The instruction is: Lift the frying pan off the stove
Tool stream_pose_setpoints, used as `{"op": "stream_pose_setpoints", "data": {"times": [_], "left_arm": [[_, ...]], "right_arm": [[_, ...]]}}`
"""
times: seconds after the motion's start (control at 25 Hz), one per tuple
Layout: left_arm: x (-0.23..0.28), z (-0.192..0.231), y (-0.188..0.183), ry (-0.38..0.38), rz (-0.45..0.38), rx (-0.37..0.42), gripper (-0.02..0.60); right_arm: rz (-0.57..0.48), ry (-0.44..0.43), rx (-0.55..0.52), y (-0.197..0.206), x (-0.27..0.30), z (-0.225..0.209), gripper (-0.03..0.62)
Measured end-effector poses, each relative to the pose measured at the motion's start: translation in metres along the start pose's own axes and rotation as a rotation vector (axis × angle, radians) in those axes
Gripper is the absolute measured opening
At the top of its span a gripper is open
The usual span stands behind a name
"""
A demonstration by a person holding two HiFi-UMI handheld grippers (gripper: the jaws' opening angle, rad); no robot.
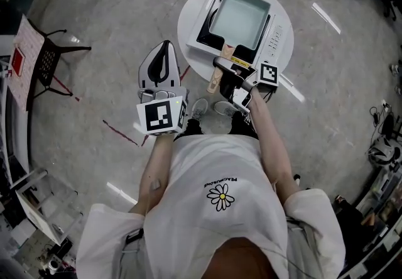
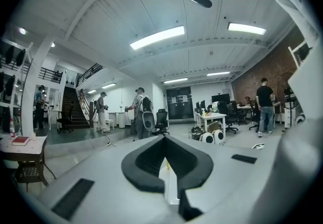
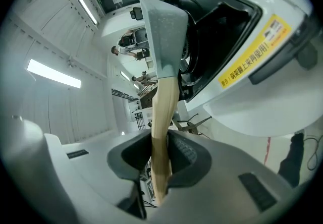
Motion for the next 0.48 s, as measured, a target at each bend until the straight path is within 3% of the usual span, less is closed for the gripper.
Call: {"op": "stream_pose_setpoints", "data": {"times": [0.48], "left_arm": [[0.006, -0.011, -0.007, 0.012, -0.020, -0.009, -0.002]], "right_arm": [[0.033, 0.015, 0.010, -0.009, -0.005, 0.031, 0.083]]}}
Point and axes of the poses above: the fingertips, and each gripper's own axes: x forward along the fingers, z to its left, y out of its underside, the point moved 5 cm from there along -x, backward along the fingers, and after that the axes turned 9 degrees about -x, right-handed, at the moved point
